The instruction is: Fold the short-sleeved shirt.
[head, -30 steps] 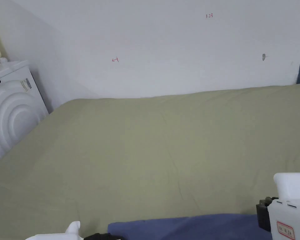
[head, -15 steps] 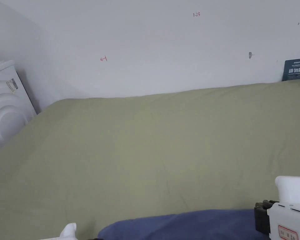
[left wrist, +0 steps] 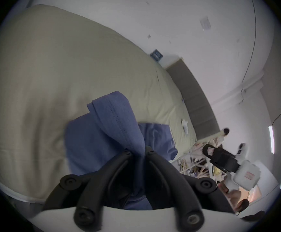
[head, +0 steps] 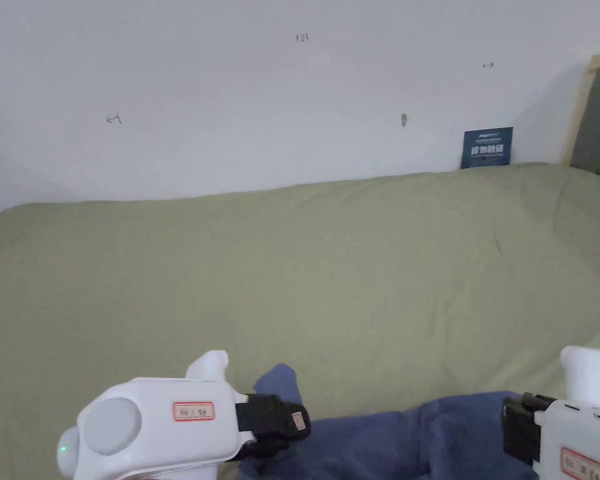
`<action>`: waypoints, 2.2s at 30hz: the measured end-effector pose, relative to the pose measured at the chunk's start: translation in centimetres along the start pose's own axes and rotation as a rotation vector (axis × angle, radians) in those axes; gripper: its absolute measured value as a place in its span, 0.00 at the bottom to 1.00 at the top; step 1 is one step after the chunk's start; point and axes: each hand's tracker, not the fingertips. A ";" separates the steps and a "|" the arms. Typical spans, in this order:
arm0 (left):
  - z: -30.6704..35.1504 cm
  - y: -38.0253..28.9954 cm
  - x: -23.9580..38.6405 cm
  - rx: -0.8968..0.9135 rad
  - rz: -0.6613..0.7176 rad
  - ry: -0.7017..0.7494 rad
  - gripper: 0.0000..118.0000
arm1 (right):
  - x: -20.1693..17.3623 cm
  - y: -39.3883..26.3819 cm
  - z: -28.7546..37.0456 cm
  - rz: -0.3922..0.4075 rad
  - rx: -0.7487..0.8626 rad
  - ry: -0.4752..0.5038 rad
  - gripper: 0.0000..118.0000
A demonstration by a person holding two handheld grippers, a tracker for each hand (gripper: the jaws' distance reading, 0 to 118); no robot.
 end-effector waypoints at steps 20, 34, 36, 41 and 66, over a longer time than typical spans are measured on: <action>-7.2 -3.6 -3.2 0.137 0.166 0.008 0.00 | 4.0 -1.7 1.3 -0.060 -0.006 -0.005 0.01; -18.2 -11.1 2.1 -0.095 0.180 -0.127 0.00 | 4.2 -1.0 3.7 -0.048 0.053 -0.024 0.01; -17.2 -10.9 1.7 -0.081 0.192 -0.127 0.00 | 4.1 -0.9 3.6 -0.046 0.052 -0.025 0.01; -8.7 -7.1 0.8 0.050 0.107 -0.110 0.00 | 3.0 -0.6 2.8 -0.018 0.045 -0.004 0.01; -5.0 -7.9 -10.6 0.045 0.413 -0.123 0.28 | 0.7 -1.2 1.1 -0.021 -0.011 0.088 0.01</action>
